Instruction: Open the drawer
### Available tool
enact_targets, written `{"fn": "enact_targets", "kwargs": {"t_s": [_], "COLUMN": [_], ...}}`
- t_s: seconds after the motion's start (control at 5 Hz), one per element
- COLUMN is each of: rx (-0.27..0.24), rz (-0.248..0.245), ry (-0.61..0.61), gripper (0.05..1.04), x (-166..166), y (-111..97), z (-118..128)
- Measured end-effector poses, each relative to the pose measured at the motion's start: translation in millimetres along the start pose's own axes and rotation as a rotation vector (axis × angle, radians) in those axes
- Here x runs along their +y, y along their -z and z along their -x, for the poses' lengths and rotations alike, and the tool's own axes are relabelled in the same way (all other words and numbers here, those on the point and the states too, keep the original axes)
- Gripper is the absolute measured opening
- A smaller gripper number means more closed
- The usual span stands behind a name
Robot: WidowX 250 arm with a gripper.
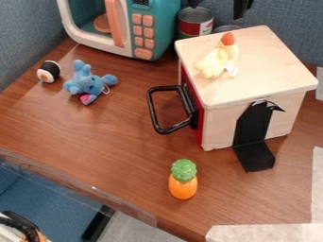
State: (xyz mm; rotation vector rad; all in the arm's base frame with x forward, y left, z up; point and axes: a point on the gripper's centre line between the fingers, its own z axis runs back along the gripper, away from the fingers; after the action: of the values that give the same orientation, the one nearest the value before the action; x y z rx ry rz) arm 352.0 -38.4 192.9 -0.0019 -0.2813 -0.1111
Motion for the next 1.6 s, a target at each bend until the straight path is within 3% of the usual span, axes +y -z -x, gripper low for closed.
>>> {"fn": "enact_targets", "kwargs": {"t_s": [0.2,0.8,1.0,1.2,1.4,1.6], "rx": [0.032,0.069,0.143,0.154,0.207,0.216], "rz": [0.000,-0.033,0.008,0.032,0.052,0.060], "ry": [-0.010,-0.463,-0.548,-0.624,-0.664,-0.676], "gripper": [1.000,1.000,1.000,1.000,1.000,0.945], "x": [0,50,61,74,82,85], "y": [12,50,88,115,139,142], "z": [4,66,76,83,93,96]}}
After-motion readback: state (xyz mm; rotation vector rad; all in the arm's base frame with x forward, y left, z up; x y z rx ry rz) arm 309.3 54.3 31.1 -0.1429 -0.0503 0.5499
